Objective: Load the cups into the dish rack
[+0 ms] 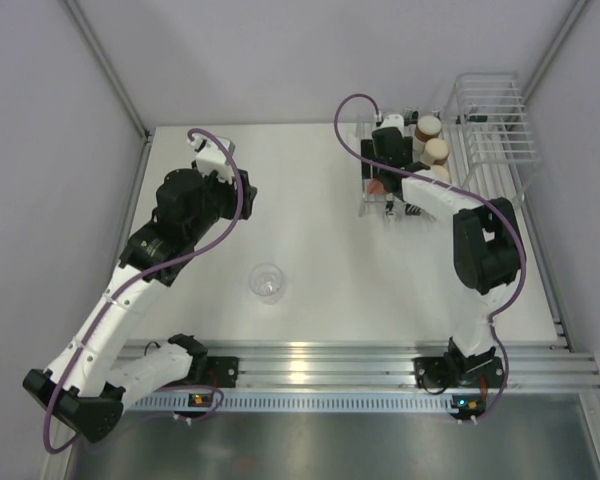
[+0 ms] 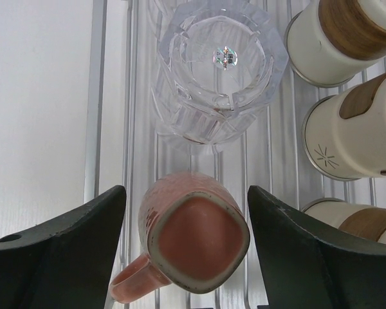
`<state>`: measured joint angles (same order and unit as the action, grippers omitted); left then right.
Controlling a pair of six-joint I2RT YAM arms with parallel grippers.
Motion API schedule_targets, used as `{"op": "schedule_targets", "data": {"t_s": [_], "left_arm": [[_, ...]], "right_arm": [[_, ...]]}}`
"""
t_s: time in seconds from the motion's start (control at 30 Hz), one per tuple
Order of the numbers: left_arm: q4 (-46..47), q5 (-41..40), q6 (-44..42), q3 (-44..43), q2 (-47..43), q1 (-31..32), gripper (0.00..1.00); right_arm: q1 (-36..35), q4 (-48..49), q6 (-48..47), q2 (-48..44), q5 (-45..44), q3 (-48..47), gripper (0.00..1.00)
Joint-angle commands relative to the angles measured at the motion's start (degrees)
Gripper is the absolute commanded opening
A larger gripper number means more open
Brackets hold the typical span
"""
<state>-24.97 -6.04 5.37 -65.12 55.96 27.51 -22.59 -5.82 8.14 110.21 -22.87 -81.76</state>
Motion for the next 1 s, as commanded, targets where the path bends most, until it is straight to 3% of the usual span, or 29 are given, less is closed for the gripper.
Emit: {"op": "schedule_targets", "data": {"t_s": [0.0, 0.33, 0.77, 0.97], "left_arm": [[0.80, -0.46, -0.80, -0.09, -1.65, -0.26, 0.61], [0.36, -0.20, -0.53, 0.08, -2.44, -0.26, 0.62], [-5.61, -0.37, 1.66, 3.33, -5.78, -0.26, 0.61], [-12.46, 0.94, 2.46, 5.36, -8.59, -0.26, 0.61]], "right_arm": [[0.62, 2.75, 0.47, -1.58, -0.86, -1.13, 0.76], [0.70, 3.54, -0.76, -9.39, -3.14, 0.36, 0.79], [0.62, 3.89, 1.09, -34.42, -0.86, 12.75, 0.80], [0.62, 2.05, 2.93, -46.30, 1.08, 20.31, 0.81]]}}
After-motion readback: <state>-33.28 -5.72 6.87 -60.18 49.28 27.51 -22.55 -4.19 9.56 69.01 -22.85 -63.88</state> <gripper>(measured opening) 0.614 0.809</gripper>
